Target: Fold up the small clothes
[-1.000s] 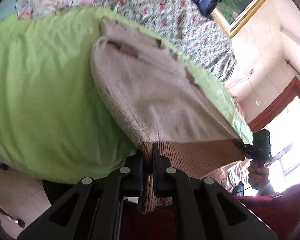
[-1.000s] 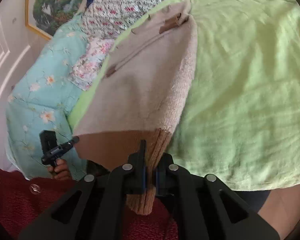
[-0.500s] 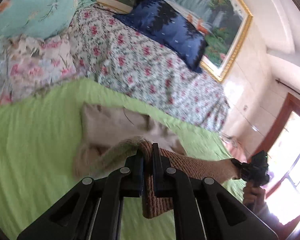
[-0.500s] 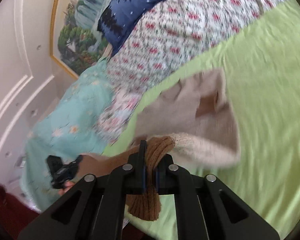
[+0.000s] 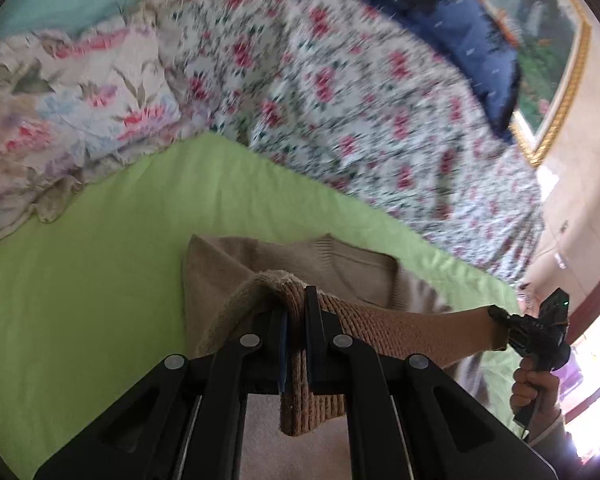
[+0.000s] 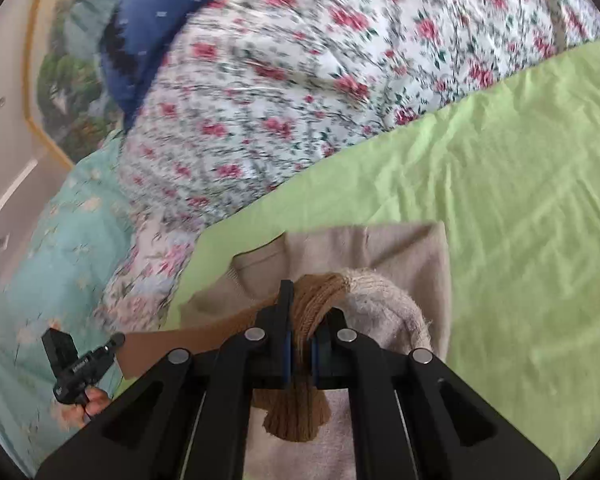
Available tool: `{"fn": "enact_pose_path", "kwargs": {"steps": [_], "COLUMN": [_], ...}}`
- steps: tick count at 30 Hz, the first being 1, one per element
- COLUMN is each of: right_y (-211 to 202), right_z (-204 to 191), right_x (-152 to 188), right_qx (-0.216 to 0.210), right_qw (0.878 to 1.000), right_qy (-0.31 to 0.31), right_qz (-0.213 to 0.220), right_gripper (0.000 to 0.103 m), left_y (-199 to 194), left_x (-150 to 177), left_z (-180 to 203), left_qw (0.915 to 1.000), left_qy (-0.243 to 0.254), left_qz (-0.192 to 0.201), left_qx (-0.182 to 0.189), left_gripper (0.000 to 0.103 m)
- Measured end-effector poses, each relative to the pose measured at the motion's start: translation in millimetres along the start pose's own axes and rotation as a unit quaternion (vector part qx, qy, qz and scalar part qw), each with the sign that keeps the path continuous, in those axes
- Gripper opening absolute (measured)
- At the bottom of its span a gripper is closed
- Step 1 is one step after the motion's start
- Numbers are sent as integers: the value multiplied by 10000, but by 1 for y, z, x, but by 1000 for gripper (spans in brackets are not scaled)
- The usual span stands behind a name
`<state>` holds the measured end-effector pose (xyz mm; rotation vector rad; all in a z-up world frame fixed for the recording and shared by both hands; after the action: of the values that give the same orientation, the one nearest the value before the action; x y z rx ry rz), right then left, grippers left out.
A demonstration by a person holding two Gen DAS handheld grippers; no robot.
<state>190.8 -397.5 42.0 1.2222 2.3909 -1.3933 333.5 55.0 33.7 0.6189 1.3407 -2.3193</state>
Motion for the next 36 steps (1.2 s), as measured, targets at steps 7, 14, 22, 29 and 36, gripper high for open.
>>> {"fn": "enact_pose_path", "kwargs": {"steps": [7,14,22,29,36], "right_y": [72,21,75,105,55], "right_z": [32,17,-63,-10,15], "right_x": [-11,20,108,30,20], "right_qx": [597,637,372,1612,1319], "right_qw": [9958,9976,9673,9726,9910], "right_qy": [195,238,-1874,-1236,-95], "right_qz": [-662,-101,-1665,-1133,-204], "right_gripper": [12,45,45,43,43], "left_y": [91,62,91,117,67], "left_x": [-4,45,82,-3,-13], "left_z": [-35,-2,74,17,-15], "left_qw": [9948,9943,9756,9834,9902], "left_qy": [-289,275,1500,756,10], "left_qz": [-870,-1027,-1587,-1284,-739], "left_qx": [-436,-53,-216,-1033,-1188], "left_gripper": [8,45,46,42,52]}}
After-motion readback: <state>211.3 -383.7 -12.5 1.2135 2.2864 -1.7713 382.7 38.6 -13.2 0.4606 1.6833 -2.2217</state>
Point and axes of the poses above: each gripper's, at about its wrist camera, not at the fingertips, and y roughly the way its jaws point, z to its right, x to its underside, the point moved 3 cm from there along y, roughly the way its jaws point, and after that the axes turned 13 degrees about -z, right-handed, at the moved point
